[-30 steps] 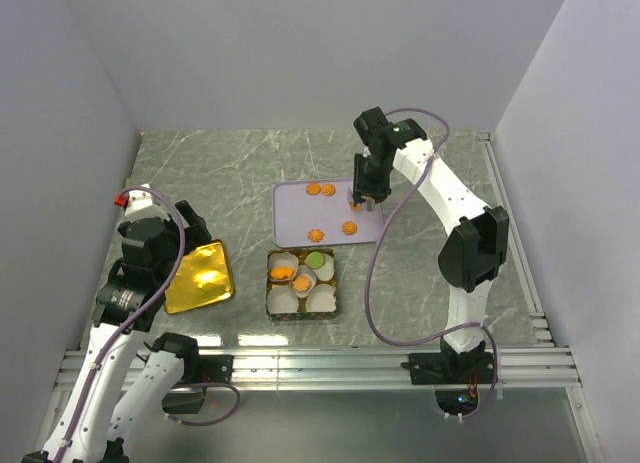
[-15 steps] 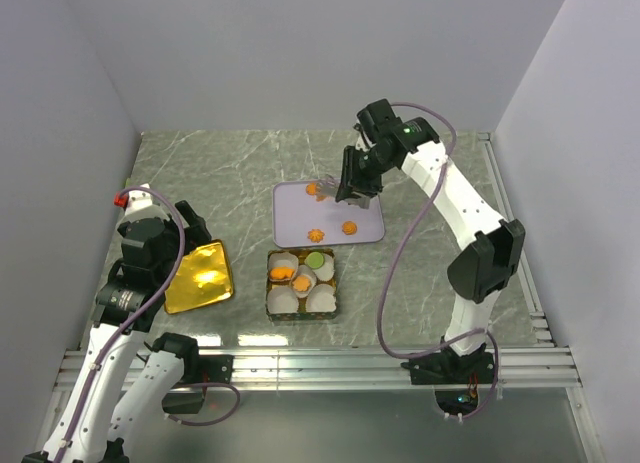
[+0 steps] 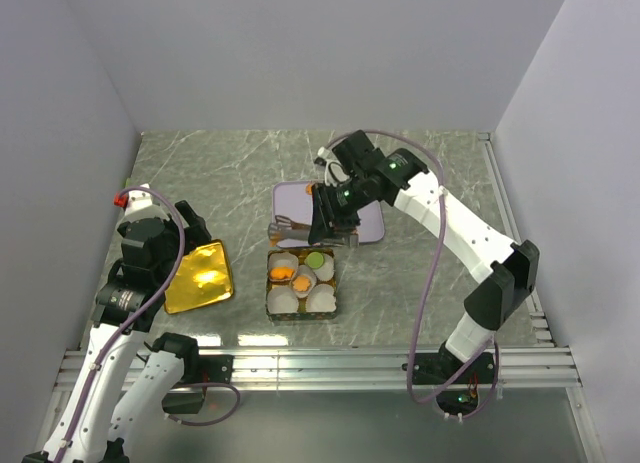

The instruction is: Pack the cookies

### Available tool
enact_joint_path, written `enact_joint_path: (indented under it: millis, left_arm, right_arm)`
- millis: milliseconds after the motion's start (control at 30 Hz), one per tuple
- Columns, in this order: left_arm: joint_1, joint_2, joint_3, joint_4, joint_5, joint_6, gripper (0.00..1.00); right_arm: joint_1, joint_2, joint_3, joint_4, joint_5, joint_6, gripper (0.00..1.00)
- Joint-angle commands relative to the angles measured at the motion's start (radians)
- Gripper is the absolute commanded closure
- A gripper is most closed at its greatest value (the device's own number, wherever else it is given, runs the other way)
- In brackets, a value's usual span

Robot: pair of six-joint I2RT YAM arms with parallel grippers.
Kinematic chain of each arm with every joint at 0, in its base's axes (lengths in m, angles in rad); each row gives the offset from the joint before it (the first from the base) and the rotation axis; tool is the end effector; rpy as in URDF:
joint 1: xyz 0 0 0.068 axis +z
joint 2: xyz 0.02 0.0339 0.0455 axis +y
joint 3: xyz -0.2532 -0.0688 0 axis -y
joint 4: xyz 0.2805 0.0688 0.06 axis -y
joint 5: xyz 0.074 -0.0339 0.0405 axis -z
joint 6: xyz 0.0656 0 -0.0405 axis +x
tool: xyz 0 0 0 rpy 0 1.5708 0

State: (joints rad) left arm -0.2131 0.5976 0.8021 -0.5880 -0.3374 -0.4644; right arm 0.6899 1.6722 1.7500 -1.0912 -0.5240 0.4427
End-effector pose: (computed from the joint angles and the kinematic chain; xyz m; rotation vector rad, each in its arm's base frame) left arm 0.1993 -0.0209 0.3208 -0.4598 1.8781 -0.1222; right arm 0.2798 0.2734 0.3360 -0.5505 2.7129 1.0483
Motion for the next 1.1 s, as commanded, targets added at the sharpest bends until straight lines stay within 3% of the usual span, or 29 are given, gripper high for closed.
enact_joint_path:
  millis: [0, 167, 500, 1067]
  left_arm:
    - [-0.003, -0.002, 0.003, 0.027, 0.009, 0.009, 0.01]
    - [-0.005, 0.001, 0.003, 0.027, 0.012, 0.009, 0.01]
    - [-0.006, -0.002, 0.005, 0.025, 0.009, 0.009, 0.01]
    - [-0.011, 0.005, 0.005, 0.025, 0.011, 0.007, 0.01]
  right_arm:
    - [0.010, -0.095, -0.108, 0.099, -0.155, -0.007, 0.60]
    - [0.028, -0.140, -0.205, 0.160, -0.255, -0.005, 0.59]
    - [0.040, -0.147, -0.285, 0.131, -0.245, -0.045, 0.59]
    - [0.048, -0.164, -0.428, 0.221, -0.269, -0.035, 0.59]
